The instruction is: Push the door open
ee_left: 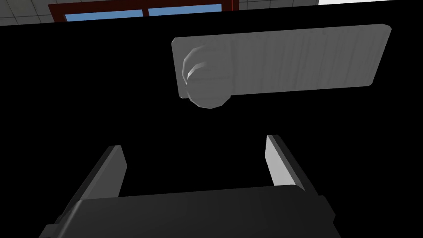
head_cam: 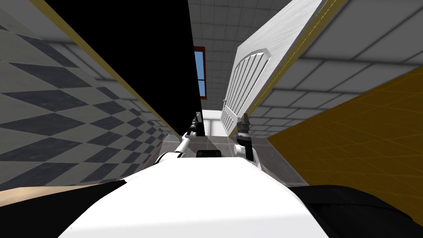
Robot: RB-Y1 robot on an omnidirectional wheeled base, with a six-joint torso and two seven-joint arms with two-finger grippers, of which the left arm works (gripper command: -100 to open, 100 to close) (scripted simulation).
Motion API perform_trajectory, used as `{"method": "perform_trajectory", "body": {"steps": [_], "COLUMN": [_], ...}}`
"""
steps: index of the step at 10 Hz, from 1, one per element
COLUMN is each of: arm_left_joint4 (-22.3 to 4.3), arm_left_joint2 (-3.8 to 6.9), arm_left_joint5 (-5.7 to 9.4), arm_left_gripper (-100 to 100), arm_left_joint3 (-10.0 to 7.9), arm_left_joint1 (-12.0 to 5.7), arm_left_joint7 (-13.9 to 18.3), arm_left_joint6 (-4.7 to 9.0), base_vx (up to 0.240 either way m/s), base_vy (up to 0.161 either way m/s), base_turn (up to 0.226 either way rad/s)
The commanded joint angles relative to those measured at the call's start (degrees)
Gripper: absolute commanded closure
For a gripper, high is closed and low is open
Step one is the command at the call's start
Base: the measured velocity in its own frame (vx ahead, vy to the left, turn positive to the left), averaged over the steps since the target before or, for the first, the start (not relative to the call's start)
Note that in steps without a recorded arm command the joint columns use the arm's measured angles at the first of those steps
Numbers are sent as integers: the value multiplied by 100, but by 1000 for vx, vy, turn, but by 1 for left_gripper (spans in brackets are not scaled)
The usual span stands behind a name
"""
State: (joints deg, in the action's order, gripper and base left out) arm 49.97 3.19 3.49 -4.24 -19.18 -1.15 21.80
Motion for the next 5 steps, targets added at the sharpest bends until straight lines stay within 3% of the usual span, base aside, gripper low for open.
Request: {"method": "perform_trajectory", "body": {"steps": [1, 5], "arm_left_joint4": [-34, -65], "arm_left_joint2": [31, 20], "arm_left_joint5": [7, 18], "arm_left_gripper": [-100, -100], "arm_left_joint3": [-16, -58], "arm_left_joint1": [-18, -35], "arm_left_joint7": [4, 0], "arm_left_joint6": [16, 28], "base_vx": [204, 187], "base_vy": [5, 1], "base_turn": [2, -7]}}
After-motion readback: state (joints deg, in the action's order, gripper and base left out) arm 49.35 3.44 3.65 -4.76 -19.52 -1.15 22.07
